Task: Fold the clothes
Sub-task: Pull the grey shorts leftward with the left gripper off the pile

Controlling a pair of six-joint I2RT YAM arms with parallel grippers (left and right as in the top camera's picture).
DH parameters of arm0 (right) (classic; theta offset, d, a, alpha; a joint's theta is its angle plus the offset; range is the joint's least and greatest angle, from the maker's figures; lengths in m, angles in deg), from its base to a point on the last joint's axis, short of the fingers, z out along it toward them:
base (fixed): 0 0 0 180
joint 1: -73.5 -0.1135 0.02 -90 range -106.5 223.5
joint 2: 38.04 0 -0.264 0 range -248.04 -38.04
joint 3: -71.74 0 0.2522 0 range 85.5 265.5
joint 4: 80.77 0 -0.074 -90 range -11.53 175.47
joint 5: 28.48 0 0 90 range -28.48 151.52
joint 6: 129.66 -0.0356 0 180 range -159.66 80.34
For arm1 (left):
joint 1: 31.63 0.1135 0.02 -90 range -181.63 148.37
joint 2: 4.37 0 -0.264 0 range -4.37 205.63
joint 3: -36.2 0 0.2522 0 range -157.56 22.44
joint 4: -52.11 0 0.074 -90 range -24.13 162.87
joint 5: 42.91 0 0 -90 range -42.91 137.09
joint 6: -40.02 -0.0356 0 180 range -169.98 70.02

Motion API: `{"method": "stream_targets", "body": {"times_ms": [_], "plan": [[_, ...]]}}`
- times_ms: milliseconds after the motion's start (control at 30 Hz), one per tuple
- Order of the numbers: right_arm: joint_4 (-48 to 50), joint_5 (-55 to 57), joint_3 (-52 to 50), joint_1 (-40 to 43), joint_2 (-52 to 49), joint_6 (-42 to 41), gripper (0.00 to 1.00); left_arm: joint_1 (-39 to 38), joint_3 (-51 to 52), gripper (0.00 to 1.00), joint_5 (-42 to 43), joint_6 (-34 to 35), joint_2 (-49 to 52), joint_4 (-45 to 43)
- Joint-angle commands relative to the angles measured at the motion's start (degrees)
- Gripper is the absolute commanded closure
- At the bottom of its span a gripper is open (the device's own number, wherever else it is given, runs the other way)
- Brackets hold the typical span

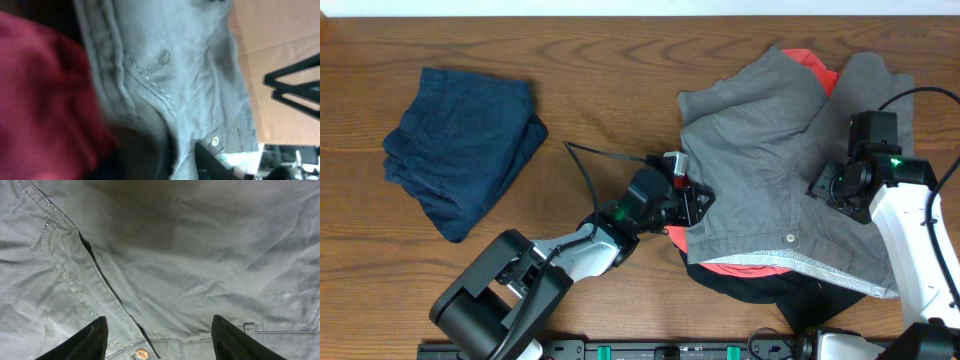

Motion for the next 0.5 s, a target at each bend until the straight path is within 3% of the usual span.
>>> {"method": "stream_targets", "body": {"times_ms": [0, 33, 267, 467], "plan": [[-0.2, -0.26, 0.37, 0.57, 0.66, 0.04, 0.37, -0.2, -3.58, 0.89, 0.59, 0.76, -0.07, -2.29], [-0.33, -0.26, 0.37, 0.59, 0.66, 0.07, 0.37, -0.13, -4.5, 0.94, 0.59, 1.25, -0.37, -2.32], [-1.14, -0.85, 0.37, 0.59, 0.66, 0.94, 0.39, 1.95, -10.54, 0.94, 0.79, 1.36, -5.68, -2.27], [-1.81, -3.54, 0.35, 0.57, 0.66, 3.61, 0.41, 12.24, -12.28, 0.94, 0.48, 1.38, -13.11, -1.97]]}}
